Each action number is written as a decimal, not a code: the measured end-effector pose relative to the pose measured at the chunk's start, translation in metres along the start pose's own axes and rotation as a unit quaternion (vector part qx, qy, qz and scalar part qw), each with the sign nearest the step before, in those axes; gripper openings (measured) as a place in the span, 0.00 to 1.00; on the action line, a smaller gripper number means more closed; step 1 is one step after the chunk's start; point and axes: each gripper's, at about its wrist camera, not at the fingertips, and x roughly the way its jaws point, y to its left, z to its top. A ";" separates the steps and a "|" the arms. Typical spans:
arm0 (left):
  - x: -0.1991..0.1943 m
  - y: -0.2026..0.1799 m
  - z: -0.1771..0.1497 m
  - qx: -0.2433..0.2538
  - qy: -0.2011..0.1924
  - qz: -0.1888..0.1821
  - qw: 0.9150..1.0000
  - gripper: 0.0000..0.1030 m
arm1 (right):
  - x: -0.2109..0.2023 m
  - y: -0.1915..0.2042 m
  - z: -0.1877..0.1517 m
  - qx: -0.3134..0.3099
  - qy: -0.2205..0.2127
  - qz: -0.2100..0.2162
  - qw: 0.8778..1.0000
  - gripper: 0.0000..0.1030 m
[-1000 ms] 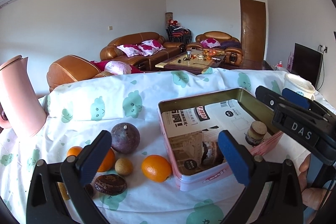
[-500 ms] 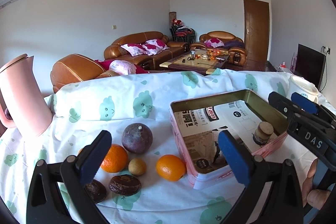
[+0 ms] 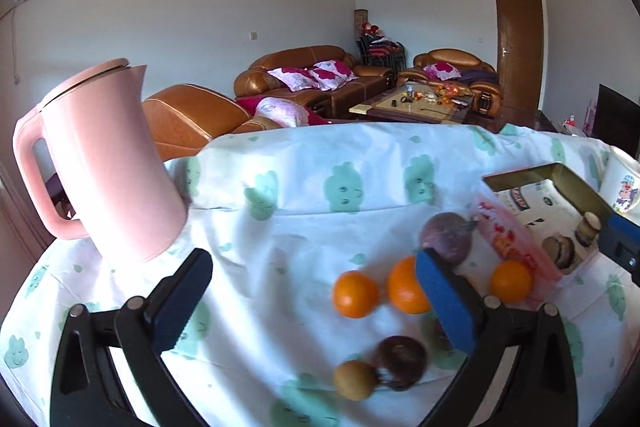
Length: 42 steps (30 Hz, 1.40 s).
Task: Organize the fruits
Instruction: 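Grasp a dark brown round fruit with the right tool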
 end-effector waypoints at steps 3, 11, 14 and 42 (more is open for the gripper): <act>0.008 0.025 -0.002 -0.011 0.016 0.014 1.000 1.00 | 0.004 0.032 -0.009 -0.018 0.015 0.025 0.999 0.65; 0.005 0.046 -0.001 -0.010 0.036 0.000 0.999 1.00 | 0.050 0.092 -0.025 -0.020 0.111 0.078 0.991 0.52; 0.001 0.043 0.000 0.014 0.034 -0.007 0.999 1.00 | 0.069 0.095 -0.027 -0.001 0.141 0.085 0.986 0.52; -0.019 -0.002 -0.032 0.223 0.052 -0.186 0.956 0.76 | 0.040 0.073 0.007 0.009 0.068 0.080 0.994 0.44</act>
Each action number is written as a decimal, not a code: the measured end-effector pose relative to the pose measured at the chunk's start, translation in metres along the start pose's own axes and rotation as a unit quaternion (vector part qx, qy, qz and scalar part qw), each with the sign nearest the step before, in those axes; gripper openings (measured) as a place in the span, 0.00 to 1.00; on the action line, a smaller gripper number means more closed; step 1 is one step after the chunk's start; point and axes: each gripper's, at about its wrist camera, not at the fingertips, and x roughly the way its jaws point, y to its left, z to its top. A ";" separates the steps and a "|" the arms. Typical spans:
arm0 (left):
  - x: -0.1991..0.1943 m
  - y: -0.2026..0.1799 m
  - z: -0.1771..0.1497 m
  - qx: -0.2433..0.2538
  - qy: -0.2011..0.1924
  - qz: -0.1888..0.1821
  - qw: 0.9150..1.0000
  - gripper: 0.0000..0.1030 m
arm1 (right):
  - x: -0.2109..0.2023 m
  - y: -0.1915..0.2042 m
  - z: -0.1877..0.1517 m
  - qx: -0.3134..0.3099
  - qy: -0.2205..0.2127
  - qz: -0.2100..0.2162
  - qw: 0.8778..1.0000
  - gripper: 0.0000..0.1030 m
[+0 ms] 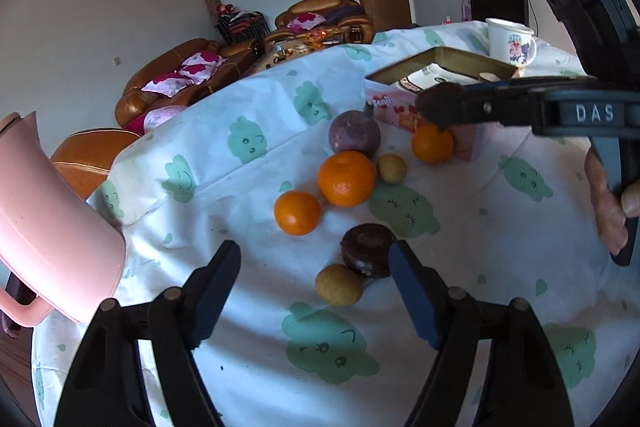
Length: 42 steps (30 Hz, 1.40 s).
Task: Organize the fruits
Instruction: 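Grasp a dark brown round fruit with the right tool, then grasp a small brown kiwi with the left tool while the right carries the dark fruit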
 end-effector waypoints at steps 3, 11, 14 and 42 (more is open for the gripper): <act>-0.007 0.003 -0.007 0.007 -0.007 -0.014 1.000 0.76 | 0.000 -0.008 0.001 0.014 0.003 0.000 1.000 0.44; 0.019 -0.006 -0.016 0.041 0.047 0.001 0.998 0.53 | -0.004 -0.014 0.002 0.028 -0.002 0.002 1.000 0.44; 0.027 -0.002 -0.015 0.026 0.054 0.009 0.998 0.51 | -0.003 -0.015 0.001 0.031 -0.001 0.002 1.000 0.44; -0.014 0.021 0.018 -0.155 -0.132 -0.018 0.979 0.29 | -0.059 -0.058 0.025 -0.001 -0.123 -0.130 0.984 0.44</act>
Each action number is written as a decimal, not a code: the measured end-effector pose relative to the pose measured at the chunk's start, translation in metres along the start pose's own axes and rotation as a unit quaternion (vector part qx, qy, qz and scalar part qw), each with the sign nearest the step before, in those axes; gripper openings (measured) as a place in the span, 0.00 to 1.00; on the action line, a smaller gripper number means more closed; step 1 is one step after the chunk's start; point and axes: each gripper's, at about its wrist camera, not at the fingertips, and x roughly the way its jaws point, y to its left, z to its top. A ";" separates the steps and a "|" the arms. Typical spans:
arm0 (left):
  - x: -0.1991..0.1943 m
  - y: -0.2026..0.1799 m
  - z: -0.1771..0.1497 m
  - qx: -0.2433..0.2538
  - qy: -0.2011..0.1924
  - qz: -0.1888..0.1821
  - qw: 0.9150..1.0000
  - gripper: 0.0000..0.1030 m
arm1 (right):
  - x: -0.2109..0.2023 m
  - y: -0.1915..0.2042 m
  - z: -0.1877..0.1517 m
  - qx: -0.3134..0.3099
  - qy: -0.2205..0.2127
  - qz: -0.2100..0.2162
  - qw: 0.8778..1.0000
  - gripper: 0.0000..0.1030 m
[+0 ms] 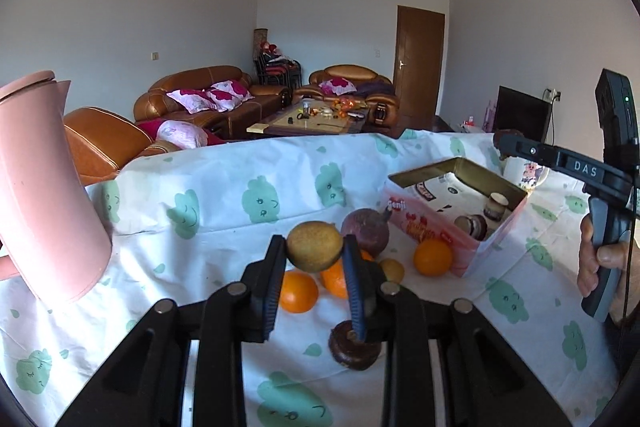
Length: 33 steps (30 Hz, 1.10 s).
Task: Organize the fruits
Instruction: 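Grasp a small brown kiwi with the left tool while the right carries the dark fruit, then release the dark fruit into the tin with the right tool while the left drops the kiwi in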
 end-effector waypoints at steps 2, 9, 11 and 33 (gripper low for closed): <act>0.004 -0.013 0.002 0.001 -0.005 -0.002 1.000 0.29 | 0.000 -0.014 0.001 -0.003 -0.003 -0.015 1.000 0.44; 0.029 -0.067 0.019 0.005 -0.006 -0.034 0.999 0.29 | 0.015 -0.061 0.000 -0.003 0.023 -0.061 0.998 0.44; 0.044 -0.090 0.024 0.019 0.004 -0.031 0.999 0.29 | 0.019 -0.072 -0.001 0.002 0.033 -0.066 0.997 0.44; 0.142 -0.168 0.034 0.013 0.086 0.025 0.996 0.30 | 0.058 -0.110 -0.017 0.104 0.115 -0.008 0.988 0.44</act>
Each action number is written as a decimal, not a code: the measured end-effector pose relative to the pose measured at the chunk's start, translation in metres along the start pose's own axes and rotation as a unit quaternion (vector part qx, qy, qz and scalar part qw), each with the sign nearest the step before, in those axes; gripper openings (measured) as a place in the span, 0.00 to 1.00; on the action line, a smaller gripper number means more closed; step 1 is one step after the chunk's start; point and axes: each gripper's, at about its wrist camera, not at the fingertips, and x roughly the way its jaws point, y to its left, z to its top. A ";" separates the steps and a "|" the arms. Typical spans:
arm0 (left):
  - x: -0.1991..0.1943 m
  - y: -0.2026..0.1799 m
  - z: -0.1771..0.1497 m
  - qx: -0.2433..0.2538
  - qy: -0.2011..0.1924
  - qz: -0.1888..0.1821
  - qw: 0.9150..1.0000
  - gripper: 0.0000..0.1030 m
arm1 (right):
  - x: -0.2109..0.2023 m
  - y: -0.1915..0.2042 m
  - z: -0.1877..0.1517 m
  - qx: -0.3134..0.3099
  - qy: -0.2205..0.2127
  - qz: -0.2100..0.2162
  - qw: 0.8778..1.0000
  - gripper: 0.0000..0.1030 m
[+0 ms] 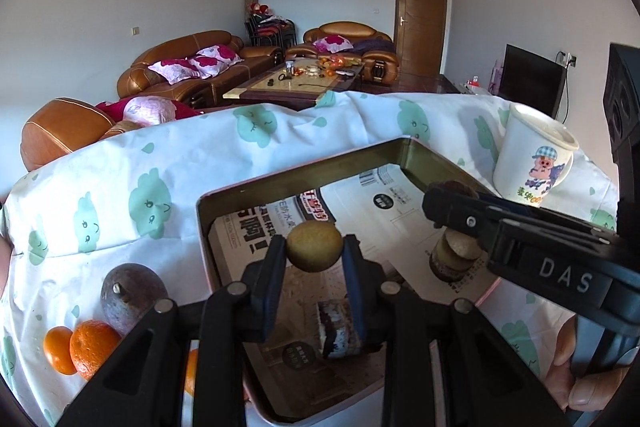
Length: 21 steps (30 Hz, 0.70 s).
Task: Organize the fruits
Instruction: 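Release the dark fruit into the tin with the right tool while the left drops the kiwi in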
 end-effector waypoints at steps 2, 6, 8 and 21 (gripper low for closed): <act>-0.002 -0.001 0.000 0.001 -0.003 0.007 1.000 0.30 | 0.000 0.000 0.001 0.004 0.001 0.003 1.000 0.46; -0.010 -0.006 -0.002 0.013 -0.021 0.025 0.999 0.71 | -0.007 -0.004 0.002 0.028 -0.014 0.030 0.999 0.53; -0.017 -0.008 -0.003 0.016 -0.040 0.040 0.998 0.91 | -0.013 -0.004 0.004 0.028 -0.027 0.033 0.999 0.55; -0.041 0.001 -0.008 0.006 -0.071 0.084 0.994 1.00 | -0.027 0.001 0.005 0.002 -0.082 -0.005 0.997 0.63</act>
